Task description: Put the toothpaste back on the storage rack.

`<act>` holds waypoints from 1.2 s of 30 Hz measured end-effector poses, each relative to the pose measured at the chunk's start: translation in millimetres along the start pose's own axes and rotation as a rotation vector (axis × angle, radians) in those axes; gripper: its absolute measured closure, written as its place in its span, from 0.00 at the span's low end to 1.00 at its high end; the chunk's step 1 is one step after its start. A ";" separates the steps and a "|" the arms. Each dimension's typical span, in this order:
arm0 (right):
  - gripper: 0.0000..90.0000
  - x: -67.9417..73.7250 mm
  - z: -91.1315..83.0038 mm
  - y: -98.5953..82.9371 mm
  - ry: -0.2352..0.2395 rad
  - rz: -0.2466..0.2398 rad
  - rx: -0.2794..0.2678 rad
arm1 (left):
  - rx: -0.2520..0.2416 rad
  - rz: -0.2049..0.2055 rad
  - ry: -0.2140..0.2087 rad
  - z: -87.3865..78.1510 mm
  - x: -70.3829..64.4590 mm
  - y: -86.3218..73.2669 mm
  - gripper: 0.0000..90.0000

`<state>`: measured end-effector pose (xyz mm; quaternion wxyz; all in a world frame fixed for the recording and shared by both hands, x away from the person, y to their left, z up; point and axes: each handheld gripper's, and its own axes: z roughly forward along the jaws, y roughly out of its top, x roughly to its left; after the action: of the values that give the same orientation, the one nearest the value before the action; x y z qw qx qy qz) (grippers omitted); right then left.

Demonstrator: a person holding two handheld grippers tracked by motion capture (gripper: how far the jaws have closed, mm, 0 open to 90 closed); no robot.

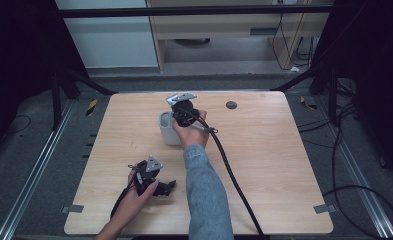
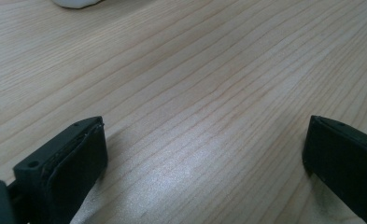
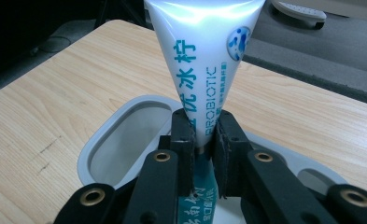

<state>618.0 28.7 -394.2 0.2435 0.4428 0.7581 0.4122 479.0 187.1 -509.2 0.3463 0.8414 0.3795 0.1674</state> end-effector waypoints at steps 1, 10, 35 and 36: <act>0.89 0.4 0.2 -0.2 0.002 -0.001 0.001 | 0.000 0.000 0.000 0.0 0.0 0.0 0.00; 0.89 3.1 3.0 -1.5 0.011 0.000 0.007 | 0.000 0.000 0.000 0.0 0.0 0.0 0.00; 0.88 2.6 4.3 -0.8 0.017 0.005 0.009 | 0.000 0.000 0.000 0.0 0.0 0.0 0.00; 0.88 2.4 4.3 -0.7 0.019 0.008 0.011 | 0.000 0.000 0.000 0.0 0.0 0.0 0.00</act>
<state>619.6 32.4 -397.1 0.2323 0.4434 0.7606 0.4134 479.0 187.1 -509.2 0.3462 0.8415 0.3794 0.1675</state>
